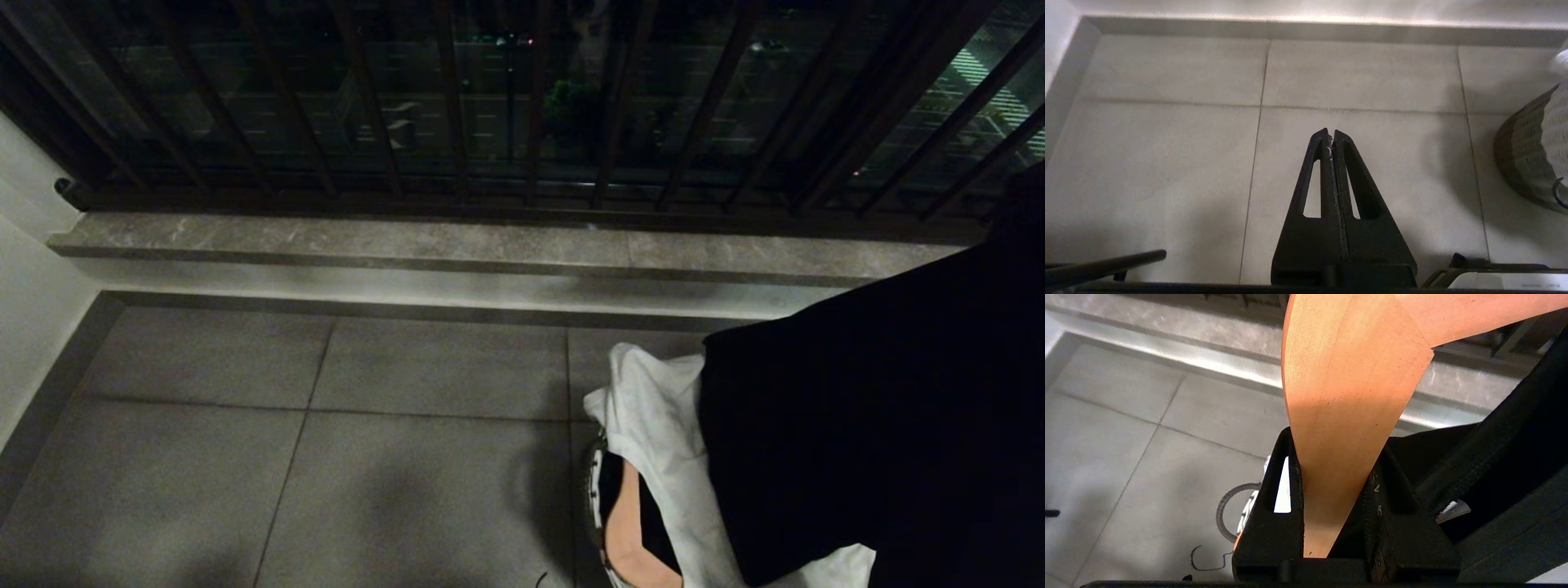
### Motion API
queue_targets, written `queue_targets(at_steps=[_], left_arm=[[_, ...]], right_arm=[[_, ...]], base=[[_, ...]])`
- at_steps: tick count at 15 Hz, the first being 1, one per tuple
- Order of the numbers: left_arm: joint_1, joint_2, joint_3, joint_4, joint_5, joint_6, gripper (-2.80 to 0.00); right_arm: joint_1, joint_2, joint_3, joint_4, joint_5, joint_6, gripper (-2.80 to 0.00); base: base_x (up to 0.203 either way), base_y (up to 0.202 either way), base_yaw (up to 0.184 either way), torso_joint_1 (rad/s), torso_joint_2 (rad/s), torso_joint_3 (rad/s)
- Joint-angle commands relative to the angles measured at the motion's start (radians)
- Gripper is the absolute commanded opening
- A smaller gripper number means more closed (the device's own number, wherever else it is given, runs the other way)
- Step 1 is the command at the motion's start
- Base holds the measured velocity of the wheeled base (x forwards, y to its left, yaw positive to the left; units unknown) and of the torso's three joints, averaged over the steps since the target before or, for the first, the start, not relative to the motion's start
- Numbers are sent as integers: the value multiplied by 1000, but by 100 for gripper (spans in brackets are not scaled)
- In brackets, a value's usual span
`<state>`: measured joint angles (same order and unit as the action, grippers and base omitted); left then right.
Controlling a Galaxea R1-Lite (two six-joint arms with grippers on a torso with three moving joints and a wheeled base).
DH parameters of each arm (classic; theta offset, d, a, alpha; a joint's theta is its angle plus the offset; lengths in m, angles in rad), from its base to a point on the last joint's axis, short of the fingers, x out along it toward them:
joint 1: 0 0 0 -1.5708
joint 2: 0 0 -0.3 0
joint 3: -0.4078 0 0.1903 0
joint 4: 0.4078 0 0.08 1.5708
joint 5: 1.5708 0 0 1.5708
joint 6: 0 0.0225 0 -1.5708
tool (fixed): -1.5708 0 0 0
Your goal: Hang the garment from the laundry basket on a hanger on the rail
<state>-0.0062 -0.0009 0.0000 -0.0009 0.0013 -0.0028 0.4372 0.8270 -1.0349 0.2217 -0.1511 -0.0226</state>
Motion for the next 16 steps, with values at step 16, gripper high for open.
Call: queue_targets(at_steps=[16], left_arm=[[0, 1, 0, -1, 0, 0, -280]], right_arm=[[-65, -40, 65, -13, 5, -41, -280]], base=[[0, 0, 0, 0, 3, 204]])
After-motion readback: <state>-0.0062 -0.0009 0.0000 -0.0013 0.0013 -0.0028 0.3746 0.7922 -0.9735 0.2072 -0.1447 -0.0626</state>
